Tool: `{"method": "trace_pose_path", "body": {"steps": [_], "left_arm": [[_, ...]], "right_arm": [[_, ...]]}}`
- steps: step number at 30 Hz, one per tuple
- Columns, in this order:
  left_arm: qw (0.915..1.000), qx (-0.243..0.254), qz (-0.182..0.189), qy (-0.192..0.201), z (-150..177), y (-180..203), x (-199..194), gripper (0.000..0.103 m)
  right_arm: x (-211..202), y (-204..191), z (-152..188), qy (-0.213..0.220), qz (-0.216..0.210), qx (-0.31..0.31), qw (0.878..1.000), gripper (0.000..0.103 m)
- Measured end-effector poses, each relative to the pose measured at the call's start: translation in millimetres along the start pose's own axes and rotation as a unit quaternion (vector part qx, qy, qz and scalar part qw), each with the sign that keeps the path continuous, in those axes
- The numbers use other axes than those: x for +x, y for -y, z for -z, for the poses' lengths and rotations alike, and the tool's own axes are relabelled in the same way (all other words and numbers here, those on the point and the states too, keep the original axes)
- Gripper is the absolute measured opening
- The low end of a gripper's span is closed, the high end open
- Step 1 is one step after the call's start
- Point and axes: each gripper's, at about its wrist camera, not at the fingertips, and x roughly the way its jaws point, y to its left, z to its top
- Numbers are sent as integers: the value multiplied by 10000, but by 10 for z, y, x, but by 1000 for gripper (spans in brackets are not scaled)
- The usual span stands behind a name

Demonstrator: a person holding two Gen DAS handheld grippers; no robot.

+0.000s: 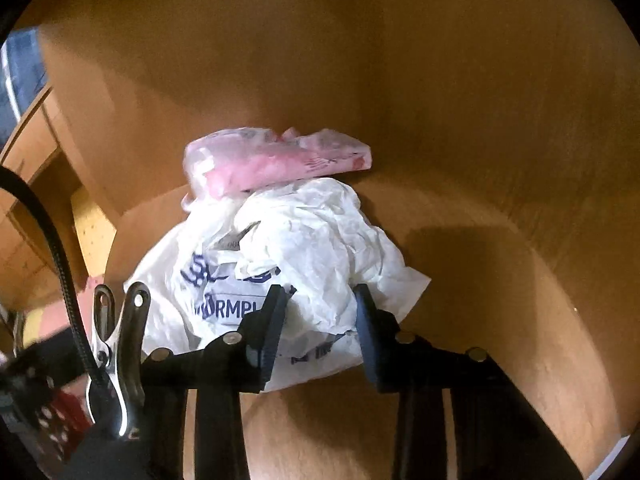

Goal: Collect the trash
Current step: 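Grasp the white FORMPLUS plastic bag with the right tool, then the left tool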

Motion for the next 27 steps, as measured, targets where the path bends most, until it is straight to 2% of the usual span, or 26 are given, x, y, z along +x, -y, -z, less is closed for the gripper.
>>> {"method": "trace_pose_path", "body": {"steps": [6,14,18,21,24,27], "left_arm": [[10000,3,45,9,-2,22,-13,94],[9999,51,133,-10,0,77,6,94],[9998,96,174,-70,18,108,44,94],[9996,154,208,-117,36,147,69,94],[9994,224,212,-151,57,174,85,94],[9993,253,194,-201,83,186,124,94]], "right_arm": [[-200,-166,225,-58,-112,-236,9996,33],[-461,-265,434,-59,-485,177,9986,35],[-646,-181,435,370,-380,652,9965,49],[-679,-117,390,634,-221,733,9950,50],[-608,-57,352,678,5,717,9951,50],[-468,21,321,571,-80,889,9944,50]]}}
